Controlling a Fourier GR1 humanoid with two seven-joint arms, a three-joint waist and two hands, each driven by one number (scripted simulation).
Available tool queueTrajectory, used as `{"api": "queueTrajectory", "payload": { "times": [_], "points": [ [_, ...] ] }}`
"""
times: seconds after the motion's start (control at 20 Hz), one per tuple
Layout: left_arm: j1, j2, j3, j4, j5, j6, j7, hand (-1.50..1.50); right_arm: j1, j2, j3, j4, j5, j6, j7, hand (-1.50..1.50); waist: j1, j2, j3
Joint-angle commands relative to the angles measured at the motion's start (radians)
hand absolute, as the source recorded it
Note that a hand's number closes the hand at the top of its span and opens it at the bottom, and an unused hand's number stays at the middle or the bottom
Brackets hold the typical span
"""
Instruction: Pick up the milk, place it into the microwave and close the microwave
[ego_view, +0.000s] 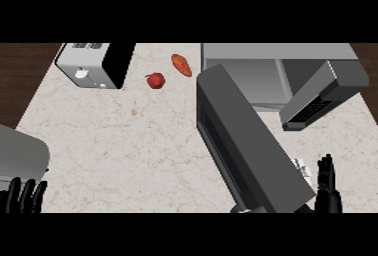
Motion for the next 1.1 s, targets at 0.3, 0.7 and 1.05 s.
{"api": "queueTrajectory", "payload": {
  "times": [0.3,0.7,1.05],
  "points": [
    [0.082,-0.020,-0.028,-0.043,-0.004,-0.024,-0.028,-1.50,-0.118,-0.012,-0.052,0.238,-0.031,0.094,-0.107,-1.50,0.002,-0.001,0.000],
    [0.027,-0.002,0.003,-0.002,0.007,-0.024,-0.019,-1.50,-0.198,-0.011,-0.098,0.295,-0.083,0.181,-0.169,-1.50,0.007,0.000,0.001],
    [0.031,-0.020,-0.023,0.023,-0.018,-0.013,-0.045,-1.50,-0.156,0.022,-0.104,0.251,-0.125,0.284,-0.225,1.50,-0.001,-0.001,0.000]
  ]
}}
